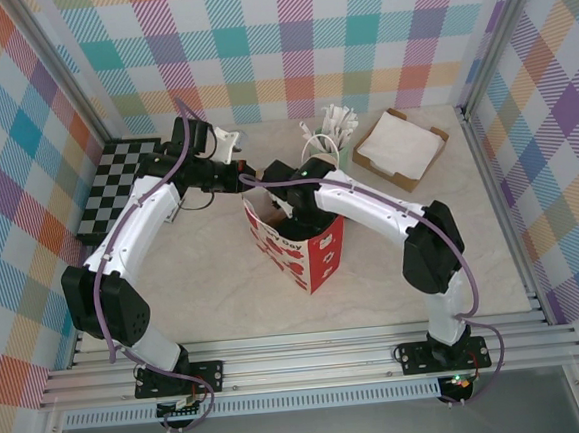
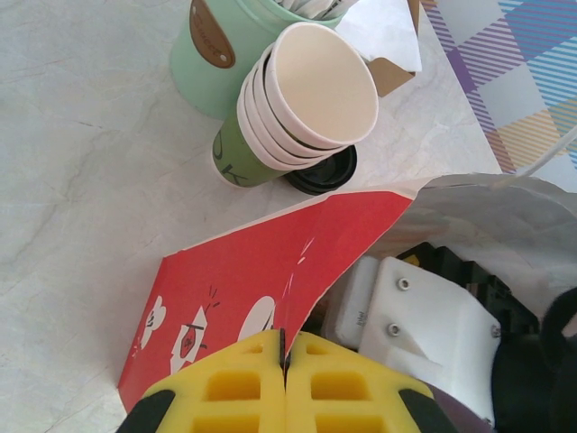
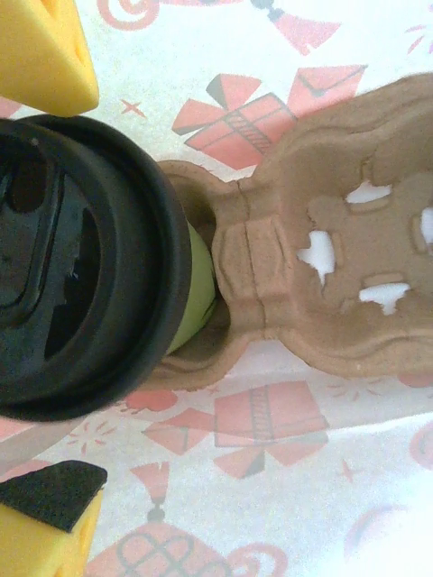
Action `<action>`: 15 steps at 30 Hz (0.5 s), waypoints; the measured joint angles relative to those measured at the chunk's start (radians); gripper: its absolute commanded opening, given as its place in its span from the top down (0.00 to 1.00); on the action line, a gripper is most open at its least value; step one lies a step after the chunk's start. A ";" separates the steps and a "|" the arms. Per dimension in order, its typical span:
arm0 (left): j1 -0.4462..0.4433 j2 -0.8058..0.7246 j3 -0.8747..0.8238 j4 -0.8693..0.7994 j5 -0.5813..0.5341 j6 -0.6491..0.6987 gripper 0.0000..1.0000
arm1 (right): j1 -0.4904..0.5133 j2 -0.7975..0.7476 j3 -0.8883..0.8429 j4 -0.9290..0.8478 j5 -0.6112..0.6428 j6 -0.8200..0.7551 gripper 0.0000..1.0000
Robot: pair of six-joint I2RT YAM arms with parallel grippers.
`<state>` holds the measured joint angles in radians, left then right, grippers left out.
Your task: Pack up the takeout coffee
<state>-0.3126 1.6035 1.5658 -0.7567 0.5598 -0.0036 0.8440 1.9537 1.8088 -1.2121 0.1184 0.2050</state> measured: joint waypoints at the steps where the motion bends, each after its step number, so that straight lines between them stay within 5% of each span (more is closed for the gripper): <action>1: 0.000 0.000 0.000 0.000 0.000 0.000 1.00 | 0.000 -0.007 0.002 -0.001 0.001 0.000 0.00; 15: 0.000 0.000 0.000 0.000 -0.003 0.000 1.00 | 0.000 -0.060 0.034 0.003 0.038 0.016 0.00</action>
<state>-0.3126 1.6035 1.5658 -0.7567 0.5571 -0.0032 0.8440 1.8938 1.8431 -1.2095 0.1562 0.2214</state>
